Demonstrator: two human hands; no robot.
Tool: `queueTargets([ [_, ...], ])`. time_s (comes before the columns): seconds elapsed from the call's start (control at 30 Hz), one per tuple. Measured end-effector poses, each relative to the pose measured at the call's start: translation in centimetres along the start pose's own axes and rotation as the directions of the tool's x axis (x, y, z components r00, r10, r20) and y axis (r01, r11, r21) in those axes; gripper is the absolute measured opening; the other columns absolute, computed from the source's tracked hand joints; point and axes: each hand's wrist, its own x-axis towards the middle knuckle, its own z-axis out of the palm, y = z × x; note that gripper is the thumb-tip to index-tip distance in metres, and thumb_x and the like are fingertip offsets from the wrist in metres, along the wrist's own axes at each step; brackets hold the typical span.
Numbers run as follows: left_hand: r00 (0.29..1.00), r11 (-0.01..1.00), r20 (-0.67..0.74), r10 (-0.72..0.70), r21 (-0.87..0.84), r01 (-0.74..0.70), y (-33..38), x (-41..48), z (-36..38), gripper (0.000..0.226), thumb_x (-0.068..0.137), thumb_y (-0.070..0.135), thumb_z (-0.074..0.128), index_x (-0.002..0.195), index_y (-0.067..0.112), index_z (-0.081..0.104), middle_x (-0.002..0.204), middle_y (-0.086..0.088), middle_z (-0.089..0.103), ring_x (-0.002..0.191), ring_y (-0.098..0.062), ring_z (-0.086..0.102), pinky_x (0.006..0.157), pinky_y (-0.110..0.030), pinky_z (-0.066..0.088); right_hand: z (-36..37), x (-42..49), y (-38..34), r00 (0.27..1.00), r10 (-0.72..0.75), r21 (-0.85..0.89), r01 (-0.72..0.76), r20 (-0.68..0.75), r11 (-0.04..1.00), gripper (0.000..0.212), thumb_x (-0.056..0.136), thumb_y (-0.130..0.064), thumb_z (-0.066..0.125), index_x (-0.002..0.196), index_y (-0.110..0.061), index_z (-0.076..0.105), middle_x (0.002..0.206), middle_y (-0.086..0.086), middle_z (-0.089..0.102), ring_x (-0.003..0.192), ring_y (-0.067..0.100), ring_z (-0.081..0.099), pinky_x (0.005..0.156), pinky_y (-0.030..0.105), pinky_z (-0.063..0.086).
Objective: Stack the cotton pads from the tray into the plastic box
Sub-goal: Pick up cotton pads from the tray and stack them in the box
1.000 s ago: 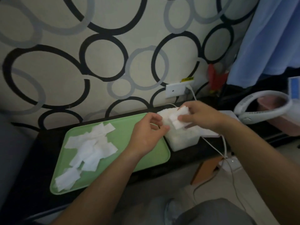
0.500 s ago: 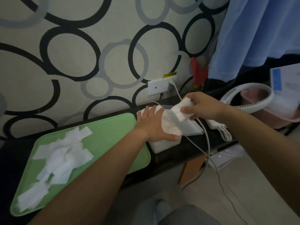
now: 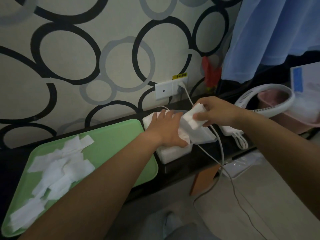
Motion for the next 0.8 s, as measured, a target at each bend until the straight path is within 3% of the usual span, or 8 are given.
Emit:
queueTargets([
  [0.1, 0.982, 0.993, 0.156, -0.105, 0.077, 0.094, -0.1, 0.9, -0.7, 0.135, 0.062, 0.075, 0.074, 0.158, 0.028, -0.008, 0.167, -0.014, -0.003, 0.152, -0.040, -0.009, 0.121, -0.061, -0.002, -0.4, 0.0, 0.0, 0.998, -0.027, 0.024, 0.026, 0.058, 0.999, 0.018, 0.090, -0.010, 0.068, 0.108, -0.010, 0.066, 0.104, 0.012, 0.070, 0.096, 0.026, 0.068, 0.082, 0.040, 0.059],
  [0.17, 0.964, 0.987, 0.216, -0.152, 0.092, 0.135, -0.4, 1.4, -0.9, 0.141, 0.060, 0.078, 0.074, 0.158, 0.026, -0.014, 0.166, -0.017, -0.007, 0.152, -0.040, -0.012, 0.120, -0.061, -0.005, -0.5, -0.1, -0.1, 0.990, -0.062, 0.043, 0.057, 0.128, 0.997, 0.018, 0.089, -0.007, 0.069, 0.107, -0.009, 0.067, 0.103, 0.015, 0.070, 0.097, 0.026, 0.068, 0.084, 0.041, 0.058],
  [0.3, 0.975, 0.987, 0.165, -0.147, 0.087, 0.134, -0.7, 1.9, -0.8, 0.136, 0.057, 0.076, 0.075, 0.158, 0.026, -0.002, 0.160, -0.017, 0.021, 0.148, -0.038, 0.020, 0.121, -0.058, 0.009, 0.1, -0.1, -0.1, 0.957, -0.128, 0.050, 0.119, 0.259, 0.992, 0.020, 0.083, -0.001, 0.073, 0.100, -0.009, 0.070, 0.099, 0.015, 0.071, 0.095, 0.024, 0.069, 0.086, 0.036, 0.056],
  [0.4, 0.991, 0.987, 0.052, -0.124, 0.109, 0.118, -1.2, 2.0, -1.1, 0.126, 0.060, 0.072, 0.077, 0.156, 0.023, 0.011, 0.152, -0.015, 0.039, 0.139, -0.036, 0.040, 0.117, -0.053, 0.025, 1.2, 0.1, -0.3, 0.951, -0.168, -0.044, 0.186, 0.259, 0.982, 0.023, 0.078, 0.003, 0.076, 0.096, -0.011, 0.071, 0.095, 0.007, 0.072, 0.093, 0.019, 0.068, 0.082, 0.023, 0.053],
  [0.53, 0.993, 0.985, 0.030, -0.115, 0.133, 0.110, -1.6, 2.1, -1.2, 0.117, 0.064, 0.074, 0.071, 0.155, 0.022, 0.020, 0.151, -0.010, 0.043, 0.136, -0.033, 0.046, 0.115, -0.053, 0.026, 2.4, 0.2, -0.6, 0.958, -0.201, -0.234, 0.247, 0.203, 0.940, 0.022, 0.075, -0.006, 0.080, 0.092, -0.018, 0.073, 0.091, -0.007, 0.071, 0.086, 0.006, 0.066, 0.077, 0.020, 0.050],
  [0.63, 0.993, 0.987, 0.026, -0.115, 0.114, 0.111, -1.6, 2.2, -1.1, 0.107, 0.067, 0.071, 0.070, 0.151, 0.021, 0.026, 0.149, -0.008, 0.046, 0.135, -0.030, 0.047, 0.114, -0.053, 0.027, 3.3, -0.1, -1.0, 0.960, -0.201, -0.363, 0.261, 0.194, 0.895, 0.021, 0.076, -0.012, 0.078, 0.087, -0.027, 0.068, 0.089, -0.011, 0.068, 0.084, 0.006, 0.062, 0.070, 0.017, 0.047],
  [0.8, 0.991, 0.988, -0.002, -0.131, 0.077, 0.131, -1.5, 2.3, -1.1, 0.095, 0.070, 0.061, 0.074, 0.146, 0.022, 0.032, 0.140, -0.006, 0.054, 0.128, -0.030, 0.053, 0.111, -0.049, 0.031, 5.2, -0.1, -1.2, 0.977, -0.179, -0.653, 0.208, 0.113, 0.728, 0.024, 0.082, -0.016, 0.066, 0.102, -0.027, 0.061, 0.100, 0.003, 0.063, 0.087, 0.022, 0.060, 0.072, 0.036, 0.053],
])
